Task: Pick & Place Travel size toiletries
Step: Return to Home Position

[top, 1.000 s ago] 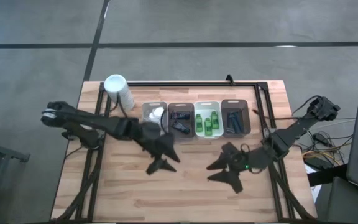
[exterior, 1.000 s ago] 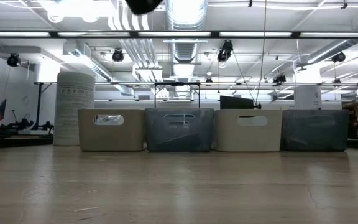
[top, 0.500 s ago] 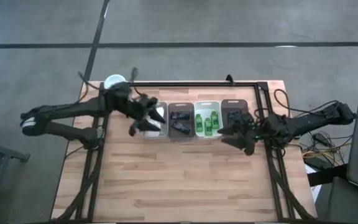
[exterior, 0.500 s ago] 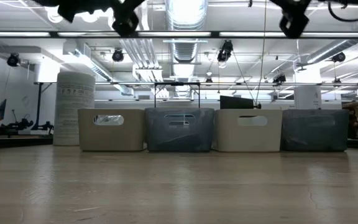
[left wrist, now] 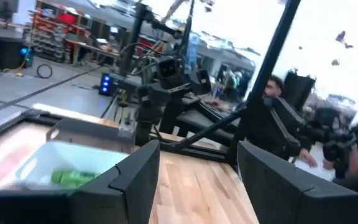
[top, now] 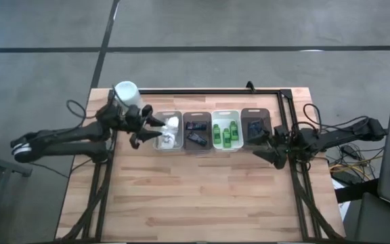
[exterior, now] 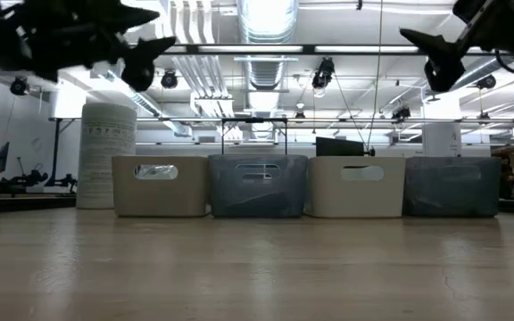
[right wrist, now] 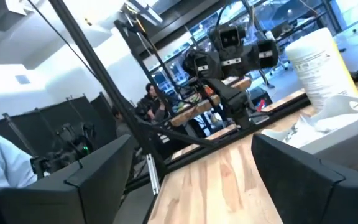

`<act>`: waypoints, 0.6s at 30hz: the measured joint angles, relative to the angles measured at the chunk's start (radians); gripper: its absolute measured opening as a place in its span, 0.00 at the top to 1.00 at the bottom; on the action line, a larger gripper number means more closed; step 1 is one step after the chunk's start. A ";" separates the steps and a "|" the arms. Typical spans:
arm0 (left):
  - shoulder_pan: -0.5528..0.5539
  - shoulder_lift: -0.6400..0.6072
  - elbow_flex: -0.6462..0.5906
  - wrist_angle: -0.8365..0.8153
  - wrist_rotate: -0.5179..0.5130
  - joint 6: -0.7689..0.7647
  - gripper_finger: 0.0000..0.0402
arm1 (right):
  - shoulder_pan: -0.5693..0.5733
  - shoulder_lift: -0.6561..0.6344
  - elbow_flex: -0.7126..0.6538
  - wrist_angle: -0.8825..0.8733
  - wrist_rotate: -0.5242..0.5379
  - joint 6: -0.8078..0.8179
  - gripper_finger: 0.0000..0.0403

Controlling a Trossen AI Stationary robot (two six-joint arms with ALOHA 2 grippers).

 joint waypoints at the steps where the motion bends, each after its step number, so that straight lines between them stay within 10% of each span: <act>1: 0.000 -0.013 -0.036 0.031 -0.011 -0.021 0.45 | 0.000 -0.004 -0.015 0.015 0.000 -0.001 0.19; 18: 0.000 -0.157 -0.315 0.120 -0.053 -0.311 0.45 | 0.000 -0.003 -0.123 0.063 -0.002 -0.049 0.12</act>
